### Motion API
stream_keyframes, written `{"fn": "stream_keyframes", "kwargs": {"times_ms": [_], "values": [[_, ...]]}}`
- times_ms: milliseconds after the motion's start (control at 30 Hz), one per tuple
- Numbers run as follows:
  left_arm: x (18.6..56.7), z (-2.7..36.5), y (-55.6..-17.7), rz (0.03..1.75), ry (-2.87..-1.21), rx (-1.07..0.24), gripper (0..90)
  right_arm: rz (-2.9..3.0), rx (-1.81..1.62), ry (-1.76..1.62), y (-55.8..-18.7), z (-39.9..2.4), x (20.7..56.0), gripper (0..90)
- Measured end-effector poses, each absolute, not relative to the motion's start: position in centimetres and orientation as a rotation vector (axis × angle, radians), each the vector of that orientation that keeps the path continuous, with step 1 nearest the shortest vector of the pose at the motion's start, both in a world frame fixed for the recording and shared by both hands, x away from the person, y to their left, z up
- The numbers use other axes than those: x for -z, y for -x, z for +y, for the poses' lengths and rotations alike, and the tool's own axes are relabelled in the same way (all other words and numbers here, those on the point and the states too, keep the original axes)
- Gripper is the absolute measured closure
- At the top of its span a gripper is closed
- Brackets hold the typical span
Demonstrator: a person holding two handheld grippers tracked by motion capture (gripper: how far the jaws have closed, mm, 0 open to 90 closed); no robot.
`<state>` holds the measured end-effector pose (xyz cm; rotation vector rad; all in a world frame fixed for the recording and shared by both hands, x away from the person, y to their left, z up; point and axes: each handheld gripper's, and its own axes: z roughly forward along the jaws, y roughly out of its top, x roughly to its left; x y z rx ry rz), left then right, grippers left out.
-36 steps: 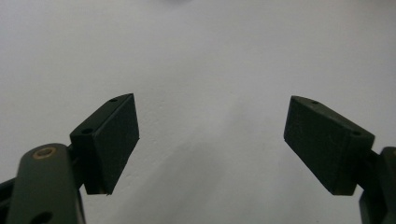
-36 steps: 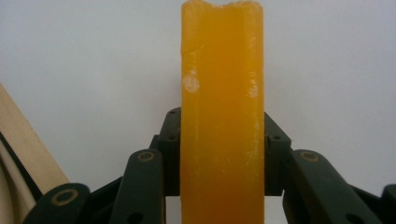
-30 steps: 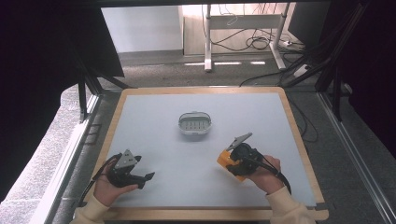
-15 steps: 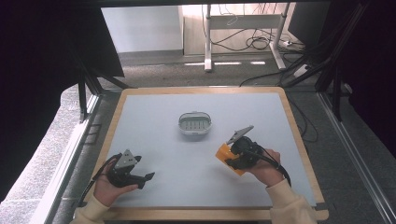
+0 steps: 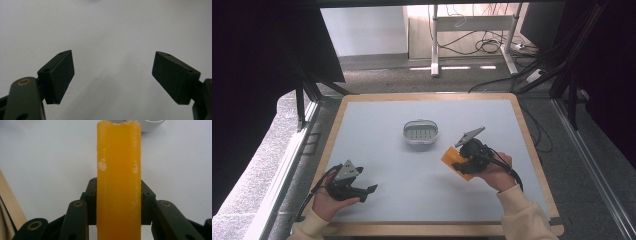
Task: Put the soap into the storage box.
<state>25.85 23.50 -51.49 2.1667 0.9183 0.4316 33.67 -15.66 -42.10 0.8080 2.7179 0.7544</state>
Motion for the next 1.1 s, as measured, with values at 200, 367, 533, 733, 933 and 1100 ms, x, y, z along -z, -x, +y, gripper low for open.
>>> {"fn": "stream_keyframes", "kwargs": {"times_ms": [200,367,533,733,933,1100], "values": [[51.5,23.5,-25.8,0.92,-2.173,-0.43,18.1,2.712,-0.78,-0.815,-34.3,-15.8,41.9,61.7],[51.5,23.5,-25.8,0.919,-2.174,-0.43,18.2,2.712,-0.781,-0.81,-34.8,-15.5,41.7,61.7],[51.5,23.5,-25.8,0.918,-2.176,-0.429,18.2,2.714,-0.788,-0.796,-35.4,-15.2,41.7,61.7],[51.5,23.5,-25.8,0.917,-2.176,-0.427,18.2,2.72,-0.793,-0.784,-35.9,-15.0,41.8,61.7],[51.5,23.5,-25.8,0.915,-2.179,-0.427,18.2,2.728,-0.791,-0.765,-36.5,-14.7,41.9,61.7],[51.5,23.5,-25.8,0.915,-2.179,-0.428,18.2,2.726,-0.795,-0.757,-36.9,-14.4,41.7,61.7]]}}
